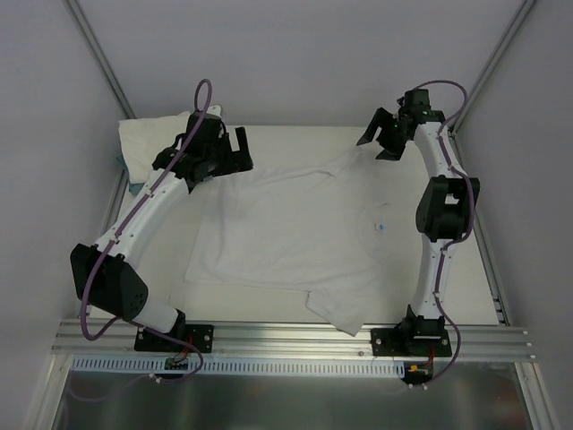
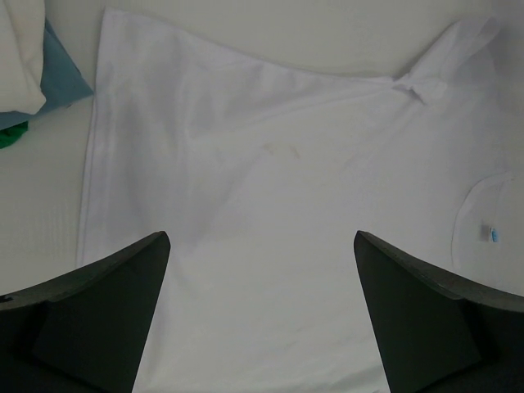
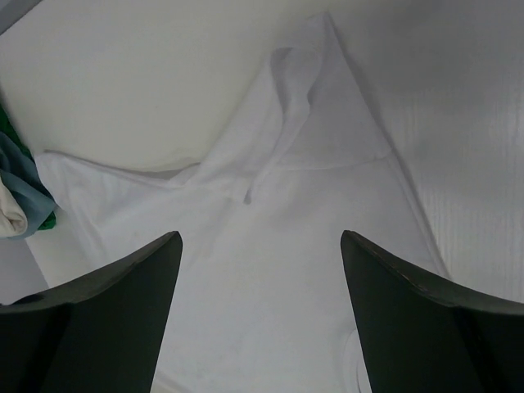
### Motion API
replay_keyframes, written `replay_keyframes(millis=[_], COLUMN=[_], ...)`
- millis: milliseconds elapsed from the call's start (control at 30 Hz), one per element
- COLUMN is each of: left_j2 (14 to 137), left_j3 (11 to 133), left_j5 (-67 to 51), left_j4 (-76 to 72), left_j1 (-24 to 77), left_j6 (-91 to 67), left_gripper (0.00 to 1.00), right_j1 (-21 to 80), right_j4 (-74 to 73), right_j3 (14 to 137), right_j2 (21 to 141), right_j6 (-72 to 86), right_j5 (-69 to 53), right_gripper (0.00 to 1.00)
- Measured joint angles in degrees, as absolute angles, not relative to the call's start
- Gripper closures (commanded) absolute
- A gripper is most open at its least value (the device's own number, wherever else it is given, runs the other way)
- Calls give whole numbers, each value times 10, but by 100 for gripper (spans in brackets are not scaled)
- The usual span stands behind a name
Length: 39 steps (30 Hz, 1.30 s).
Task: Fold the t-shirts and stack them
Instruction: Flatten out the tshirt, then grap the side of the flattened tshirt furthest away from the robot with both arms
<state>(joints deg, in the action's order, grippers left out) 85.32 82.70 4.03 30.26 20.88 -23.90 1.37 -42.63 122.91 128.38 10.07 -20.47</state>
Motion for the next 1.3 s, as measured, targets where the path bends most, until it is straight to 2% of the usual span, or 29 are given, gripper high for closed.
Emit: replay_keyframes(millis=[233, 633, 833, 1300], left_j2=[837, 879, 916, 919], left_j3=[788, 785, 785, 785], left_j5=[41, 30, 13, 0], left_j4=[283, 262, 250, 244], left_j1=[209, 209, 209, 209], left_j6=[-234, -209, -198, -154], left_gripper=[1, 1, 1, 1], right_j1=[-29, -29, -19, -13], right_j4=[-386, -228, -183, -169], right_j3=[1229, 1231, 1231, 1231], right_j2=[1368, 1381, 1403, 1438], right_j6=[158, 263, 297, 310], right_j5=[-283, -352, -363, -361], right_gripper=[19, 19, 19, 19])
